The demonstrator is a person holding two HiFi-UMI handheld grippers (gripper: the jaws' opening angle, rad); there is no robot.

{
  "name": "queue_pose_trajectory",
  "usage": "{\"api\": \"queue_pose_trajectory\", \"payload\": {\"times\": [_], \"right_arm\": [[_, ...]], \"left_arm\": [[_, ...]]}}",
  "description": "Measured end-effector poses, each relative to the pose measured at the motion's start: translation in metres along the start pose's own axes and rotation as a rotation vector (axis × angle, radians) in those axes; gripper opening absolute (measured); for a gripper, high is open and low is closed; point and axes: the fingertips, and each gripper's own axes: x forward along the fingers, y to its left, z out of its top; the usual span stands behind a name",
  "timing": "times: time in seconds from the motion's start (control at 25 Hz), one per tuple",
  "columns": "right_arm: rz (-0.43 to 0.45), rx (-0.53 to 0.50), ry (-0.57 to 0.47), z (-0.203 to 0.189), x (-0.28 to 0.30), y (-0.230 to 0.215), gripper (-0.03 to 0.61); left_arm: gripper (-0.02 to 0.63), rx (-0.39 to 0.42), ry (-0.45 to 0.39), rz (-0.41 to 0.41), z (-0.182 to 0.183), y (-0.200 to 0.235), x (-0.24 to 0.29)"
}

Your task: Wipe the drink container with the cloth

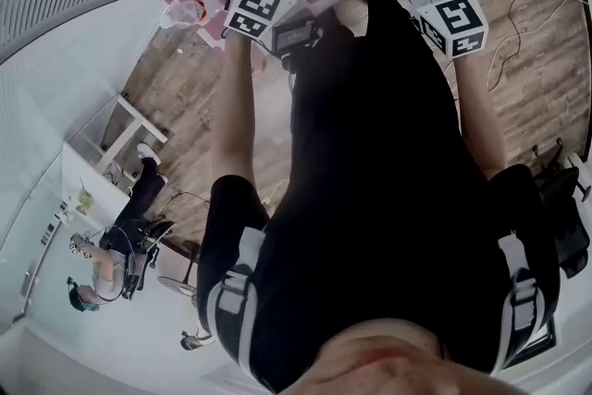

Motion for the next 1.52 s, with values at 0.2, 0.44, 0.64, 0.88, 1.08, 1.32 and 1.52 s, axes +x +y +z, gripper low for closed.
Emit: {"api": "queue_pose_trajectory", "payload": {"times": [0.2,0.44,0.64,0.88,1.08,1.32,1.52], "right_arm": [[-0.111,0.051,-0.013,-0.018,-0.026,0.014,0.06],[-0.211,0.104,-0.007,-0.032,-0.055,0.022,0.06],[-0.25,0.132,0.004,-0.043,-0.068,0.025,0.061],[-0.277,0.15,0.016,-0.053,-0.076,0.026,0.061],[-0.284,0.166,0.022,-0.057,-0.079,0.026,0.061],[-0.28,0.166,0.015,-0.056,-0.077,0.024,0.06],[-0.266,0.156,0.009,-0.052,-0.073,0.025,0.061]], "left_arm": [[0.324,0.057,-0.001,-0.073,0.005,0.005,0.006],[0.324,0.061,0.004,-0.154,0.013,0.01,0.019],[0.324,0.057,-0.001,-0.213,0.016,0.005,0.032],[0.324,0.071,0.008,-0.247,0.01,0.002,0.039],[0.322,0.088,0.016,-0.263,0.009,0.005,0.037],[0.304,0.098,0.046,-0.265,0.006,0.007,0.038],[0.304,0.041,0.077,-0.223,0.007,0.012,0.04]]}}
